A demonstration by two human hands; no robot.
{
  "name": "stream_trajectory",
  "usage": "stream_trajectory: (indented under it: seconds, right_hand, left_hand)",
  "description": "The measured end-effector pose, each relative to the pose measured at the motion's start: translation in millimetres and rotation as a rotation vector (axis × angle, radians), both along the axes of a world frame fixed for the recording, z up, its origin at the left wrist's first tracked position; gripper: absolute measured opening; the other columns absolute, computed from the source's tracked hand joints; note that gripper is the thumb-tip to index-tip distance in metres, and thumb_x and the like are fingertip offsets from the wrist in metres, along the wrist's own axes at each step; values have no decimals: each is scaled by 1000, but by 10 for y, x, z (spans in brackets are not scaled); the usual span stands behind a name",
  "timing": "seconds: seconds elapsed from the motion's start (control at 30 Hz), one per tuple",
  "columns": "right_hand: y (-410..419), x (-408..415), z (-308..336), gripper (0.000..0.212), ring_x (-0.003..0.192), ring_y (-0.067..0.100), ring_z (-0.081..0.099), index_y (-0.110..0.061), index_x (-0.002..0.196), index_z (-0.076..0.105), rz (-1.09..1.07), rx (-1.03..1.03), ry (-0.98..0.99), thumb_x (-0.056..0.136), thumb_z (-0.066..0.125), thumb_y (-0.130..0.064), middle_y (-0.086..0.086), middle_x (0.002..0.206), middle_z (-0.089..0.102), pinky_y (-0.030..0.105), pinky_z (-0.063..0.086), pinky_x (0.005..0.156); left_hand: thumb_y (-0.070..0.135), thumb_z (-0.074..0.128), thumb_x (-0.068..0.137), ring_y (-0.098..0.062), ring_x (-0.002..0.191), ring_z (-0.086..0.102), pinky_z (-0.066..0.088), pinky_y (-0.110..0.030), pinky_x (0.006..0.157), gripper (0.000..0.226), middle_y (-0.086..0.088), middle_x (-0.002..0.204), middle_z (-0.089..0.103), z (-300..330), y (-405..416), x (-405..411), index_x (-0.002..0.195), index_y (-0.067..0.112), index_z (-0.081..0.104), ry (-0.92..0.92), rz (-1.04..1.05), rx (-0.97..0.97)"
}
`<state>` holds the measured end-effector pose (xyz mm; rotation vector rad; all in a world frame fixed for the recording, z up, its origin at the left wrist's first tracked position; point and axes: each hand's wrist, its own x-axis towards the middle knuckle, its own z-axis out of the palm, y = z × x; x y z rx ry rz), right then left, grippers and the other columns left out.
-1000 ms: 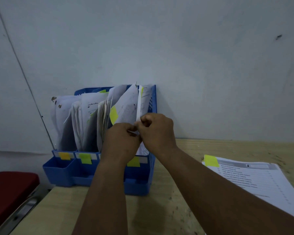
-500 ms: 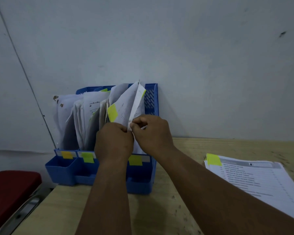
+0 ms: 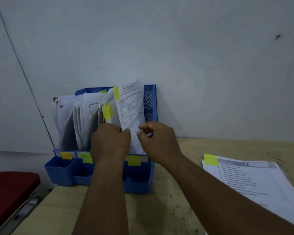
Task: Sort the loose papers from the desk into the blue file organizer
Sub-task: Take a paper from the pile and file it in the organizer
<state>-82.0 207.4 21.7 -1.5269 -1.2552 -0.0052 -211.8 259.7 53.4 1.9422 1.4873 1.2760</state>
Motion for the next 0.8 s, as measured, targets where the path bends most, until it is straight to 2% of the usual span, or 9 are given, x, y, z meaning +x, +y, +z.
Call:
stream_trajectory:
  seconds: [0.07, 0.17, 0.23, 0.33, 0.47, 0.57, 0.7, 0.8]
  right_hand:
    - [-65, 42, -11, 20, 83, -1, 64, -27, 108, 74, -9, -15, 7, 91, 68, -36, -17, 95, 70, 13, 50, 74]
    - [-179, 107, -26, 19, 82, -5, 63, -27, 109, 74, -20, -36, 10, 92, 67, -34, -17, 96, 70, 5, 45, 69]
    - [-249, 146, -40, 17, 80, -7, 61, -26, 108, 74, -28, -38, 21, 92, 68, -31, -17, 94, 70, 1, 42, 64]
    - [-347, 203, -63, 15, 79, -8, 61, -26, 105, 75, -55, -42, 14, 92, 68, -28, -17, 92, 69, -2, 40, 62]
    - [-488, 257, -67, 14, 77, -7, 62, -29, 104, 74, -83, -52, 2, 91, 69, -28, -18, 92, 70, 0, 41, 62]
    - [-563, 293, -58, 16, 77, -6, 63, -28, 105, 75, -95, -58, 3, 91, 69, -29, -18, 93, 71, 2, 41, 64]
    - [-633, 345, -27, 17, 78, -6, 62, -29, 106, 74, -111, -64, -3, 90, 68, -30, -19, 92, 70, 2, 41, 66]
    - [-722, 376, -13, 21, 80, -6, 63, -29, 109, 74, -108, -74, 8, 90, 68, -29, -19, 94, 69, 4, 44, 69]
  left_hand:
    - [31, 72, 89, -15, 65, 60, 37, -18, 52, 21, 3, 72, 67, 36, -17, -9, 72, 18, 71, -53, 49, 66]
    - [25, 73, 88, -17, 79, 57, 40, -26, 66, 8, 5, 86, 64, 30, -7, -15, 87, 20, 66, -162, 113, 90]
    - [20, 75, 86, -18, 78, 54, 40, -27, 65, 16, 7, 82, 58, -10, -1, -18, 84, 20, 59, -181, 140, 99]
    - [18, 78, 84, -21, 77, 57, 34, -24, 52, 25, 3, 81, 58, -73, 16, -19, 80, 17, 53, -153, 153, 95]
    - [29, 85, 79, -26, 81, 61, 47, -32, 63, 31, 0, 82, 62, -101, 27, -26, 74, 17, 57, -76, 130, 36]
    - [35, 85, 78, -26, 78, 60, 47, -33, 64, 35, 0, 80, 61, -69, -18, -17, 74, 17, 56, -67, 123, 51]
    - [43, 86, 74, -19, 64, 51, 33, -27, 52, 46, 2, 72, 53, 5, -140, 49, 78, 14, 51, -119, 116, 128]
    - [43, 86, 75, -11, 56, 40, 26, -26, 49, 49, 3, 67, 46, 72, -284, 135, 75, 17, 44, -155, 105, 228]
